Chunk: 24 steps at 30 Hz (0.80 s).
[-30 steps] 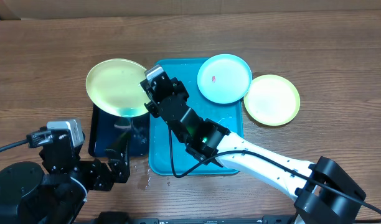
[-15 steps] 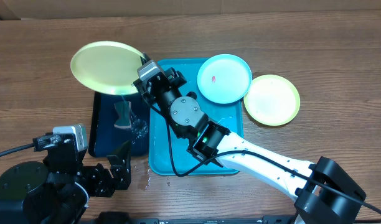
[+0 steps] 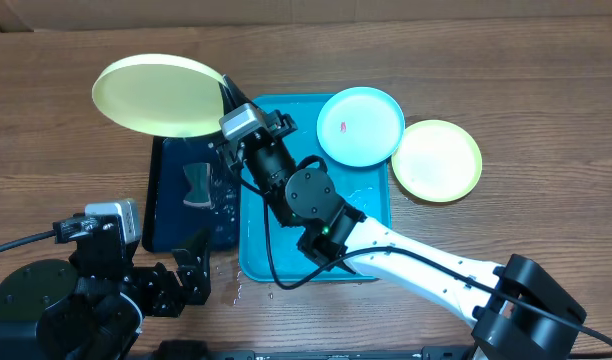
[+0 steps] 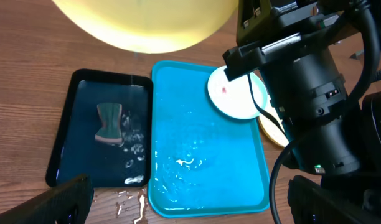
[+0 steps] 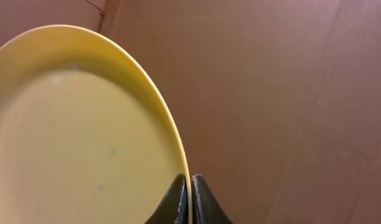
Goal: Clean dirty plates on tray and stack at the side
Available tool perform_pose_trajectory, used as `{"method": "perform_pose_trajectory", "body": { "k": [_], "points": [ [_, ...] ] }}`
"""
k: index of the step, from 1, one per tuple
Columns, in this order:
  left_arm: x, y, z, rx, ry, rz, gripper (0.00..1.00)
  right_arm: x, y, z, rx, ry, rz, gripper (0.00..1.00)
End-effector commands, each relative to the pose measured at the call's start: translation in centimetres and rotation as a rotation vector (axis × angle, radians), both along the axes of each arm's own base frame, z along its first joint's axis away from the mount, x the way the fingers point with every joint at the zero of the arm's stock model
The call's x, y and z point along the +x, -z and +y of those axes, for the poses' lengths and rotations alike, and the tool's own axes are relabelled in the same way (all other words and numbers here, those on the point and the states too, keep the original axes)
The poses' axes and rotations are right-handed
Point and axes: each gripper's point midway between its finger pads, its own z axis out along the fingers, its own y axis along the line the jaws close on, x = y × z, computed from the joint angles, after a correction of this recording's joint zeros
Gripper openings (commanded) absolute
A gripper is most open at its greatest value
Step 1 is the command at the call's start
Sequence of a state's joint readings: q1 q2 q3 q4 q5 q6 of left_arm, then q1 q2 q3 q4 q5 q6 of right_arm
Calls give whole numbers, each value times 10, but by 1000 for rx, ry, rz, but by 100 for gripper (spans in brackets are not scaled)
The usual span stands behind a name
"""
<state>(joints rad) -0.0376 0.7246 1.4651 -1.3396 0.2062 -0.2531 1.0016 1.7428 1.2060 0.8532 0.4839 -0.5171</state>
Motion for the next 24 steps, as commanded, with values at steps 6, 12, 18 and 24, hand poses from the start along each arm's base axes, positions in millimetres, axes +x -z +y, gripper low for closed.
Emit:
{"method": "perform_pose_trajectory", "body": {
  "k": [6, 12, 18, 24],
  "points": [
    [0, -4, -1, -1, 5, -10, 100, -7, -27, -7, 57, 5, -30, 4],
    [0, -4, -1, -1, 4, -10, 100, -9, -35, -11, 92, 5, -53, 4],
    [0, -4, -1, -1, 4, -10, 100, -11, -44, -18, 138, 18, -71, 4],
    [0, -4, -1, -1, 4, -10, 100, -1, -27, -21, 156, 56, 20, 4]
  ]
}}
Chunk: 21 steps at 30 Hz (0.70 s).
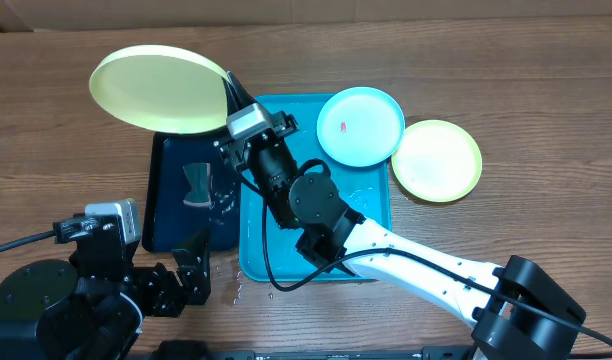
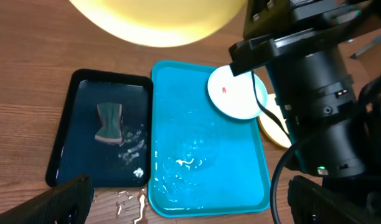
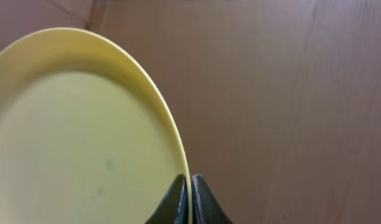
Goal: Clean dirty plates on tray and stack at the side
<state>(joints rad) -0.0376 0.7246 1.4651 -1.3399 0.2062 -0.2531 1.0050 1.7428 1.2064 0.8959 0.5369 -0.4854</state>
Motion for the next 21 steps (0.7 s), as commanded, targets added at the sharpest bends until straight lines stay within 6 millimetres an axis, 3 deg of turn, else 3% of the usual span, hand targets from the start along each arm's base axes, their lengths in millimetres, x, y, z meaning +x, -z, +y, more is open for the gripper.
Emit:
{"method": "perform_pose_trajectory", "body": {
  "k": [1, 5, 11, 17, 21],
  "points": [
    [0, -4, -1, -1, 4, -10, 100, -2, -19, -11, 78, 21, 15, 4],
    [0, -4, -1, -1, 4, -10, 100, 2, -3, -6, 29, 17, 63, 4],
    [0, -4, -1, -1, 4, -10, 100, 6, 68, 14, 61, -86, 395, 4],
    [0, -4, -1, -1, 4, -10, 100, 4, 133, 7, 195, -59, 729, 4],
    [0, -4, -1, -1, 4, -10, 100, 4, 157, -3, 252, -11, 850, 4]
  ]
}}
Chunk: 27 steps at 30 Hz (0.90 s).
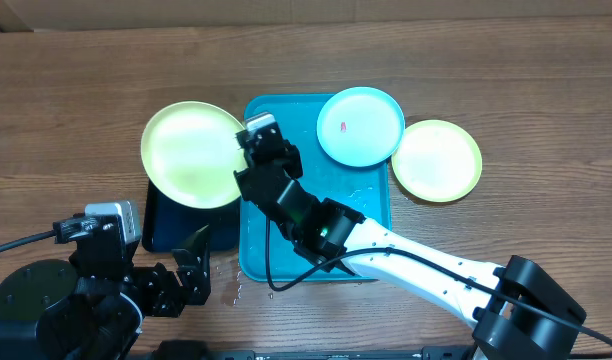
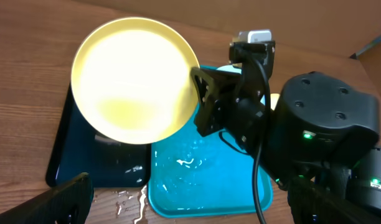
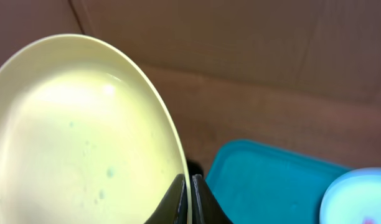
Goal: Clean dirty plates on tray and stack at the side
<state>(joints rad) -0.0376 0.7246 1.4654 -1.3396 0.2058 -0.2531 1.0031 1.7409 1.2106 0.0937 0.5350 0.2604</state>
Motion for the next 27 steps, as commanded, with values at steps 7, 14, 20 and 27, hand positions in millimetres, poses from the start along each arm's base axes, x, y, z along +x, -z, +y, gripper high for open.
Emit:
{"method": "perform_pose_trajectory", "body": {
  "k": [7, 14, 20, 27],
  "points": [
    [0, -3, -1, -1, 5, -10, 100, -5, -12, -4, 209, -2, 168, 4],
    [0, -3, -1, -1, 5, -10, 100, 3, -35, -64, 204, 82, 221, 4],
    [0, -3, -1, -1, 5, -10, 100, 23, -26, -155, 230, 310, 361, 4],
    [0, -3, -1, -1, 5, -10, 100, 38, 8, -263, 240, 518, 558, 4]
  ]
}}
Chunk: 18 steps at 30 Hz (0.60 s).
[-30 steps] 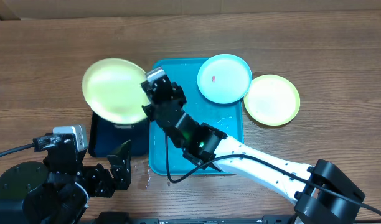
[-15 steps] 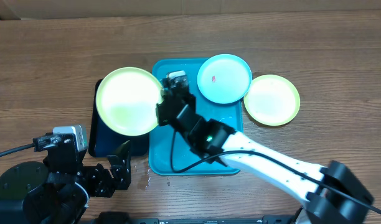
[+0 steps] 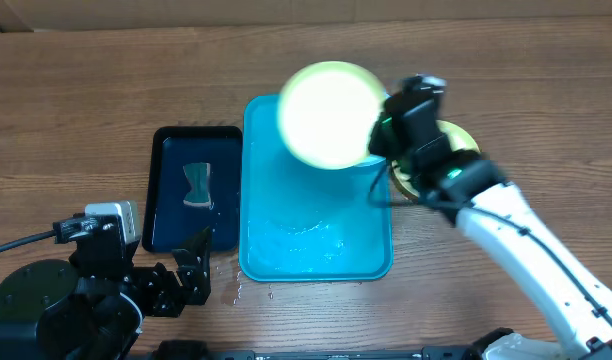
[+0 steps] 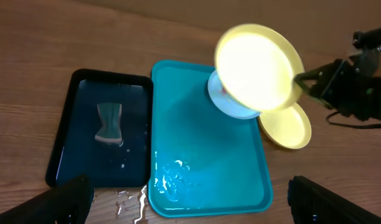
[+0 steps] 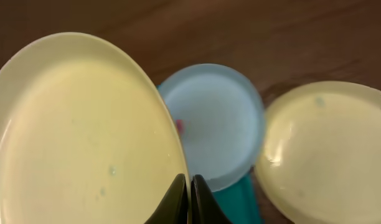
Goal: Clean dirty plates on tray and stack at the side
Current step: 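Swing the yellow plate right and stack it on the other yellow plate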
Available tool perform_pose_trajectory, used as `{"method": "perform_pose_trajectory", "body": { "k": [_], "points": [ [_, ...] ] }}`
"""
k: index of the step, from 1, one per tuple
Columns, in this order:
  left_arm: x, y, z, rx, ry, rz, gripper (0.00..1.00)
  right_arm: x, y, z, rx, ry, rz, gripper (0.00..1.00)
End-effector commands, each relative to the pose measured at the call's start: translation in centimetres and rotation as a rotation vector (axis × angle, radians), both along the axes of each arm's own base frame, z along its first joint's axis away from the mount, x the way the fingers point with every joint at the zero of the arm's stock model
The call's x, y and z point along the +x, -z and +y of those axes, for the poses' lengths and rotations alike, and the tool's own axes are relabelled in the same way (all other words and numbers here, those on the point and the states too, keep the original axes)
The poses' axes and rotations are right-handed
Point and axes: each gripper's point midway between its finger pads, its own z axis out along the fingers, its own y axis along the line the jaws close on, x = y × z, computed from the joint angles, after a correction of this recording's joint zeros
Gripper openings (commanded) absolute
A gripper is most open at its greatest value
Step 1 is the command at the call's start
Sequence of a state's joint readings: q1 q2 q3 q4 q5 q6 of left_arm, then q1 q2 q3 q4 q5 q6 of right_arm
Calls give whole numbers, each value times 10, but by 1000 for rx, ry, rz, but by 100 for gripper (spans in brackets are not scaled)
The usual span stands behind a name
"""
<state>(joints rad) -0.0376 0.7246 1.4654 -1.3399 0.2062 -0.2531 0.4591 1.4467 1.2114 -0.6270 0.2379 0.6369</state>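
Observation:
My right gripper is shut on the rim of a wet yellow plate and holds it in the air over the back right corner of the teal tray. Under it a light blue plate with a red spot lies on that corner, hidden in the overhead view. A second yellow plate rests on the table right of the tray. My left gripper stands open near the table's front edge, holding nothing.
A black tray with water and a sponge lies left of the teal tray. Water pools on the teal tray's front part, and drops lie on the wood in front of both trays.
My right gripper has carried the yellow plate from above the black tray to the right, over the blue plate at the teal tray's back right corner. The left arm has not moved.
The right gripper first held the yellow plate tilted up behind the black tray, and stayed there a moment. Then the plate was level above the black tray. Now it hangs over the tray's right end, next to the other yellow plate.

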Motion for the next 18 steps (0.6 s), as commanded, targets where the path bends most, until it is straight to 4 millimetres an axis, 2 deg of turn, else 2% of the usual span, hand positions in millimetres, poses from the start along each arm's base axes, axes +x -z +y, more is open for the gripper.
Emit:
{"method": "perform_pose_trajectory", "body": {
  "k": [1, 5, 9, 14, 18],
  "points": [
    [0, -3, -1, -1, 4, -10, 100, 4, -3, -41, 72, 97, 47, 4],
    [0, -3, -1, -1, 4, -10, 100, -4, 17, -105, 44, 255, 151, 4],
    [0, -3, -1, -1, 4, -10, 100, -18, 38, -150, 31, 373, 232, 4],
    [0, -3, -1, -1, 4, -10, 100, -35, 68, -185, 27, 475, 315, 4],
    [0, -3, -1, -1, 4, -10, 100, -45, 95, -198, 24, 515, 375, 4]
  ]
}}
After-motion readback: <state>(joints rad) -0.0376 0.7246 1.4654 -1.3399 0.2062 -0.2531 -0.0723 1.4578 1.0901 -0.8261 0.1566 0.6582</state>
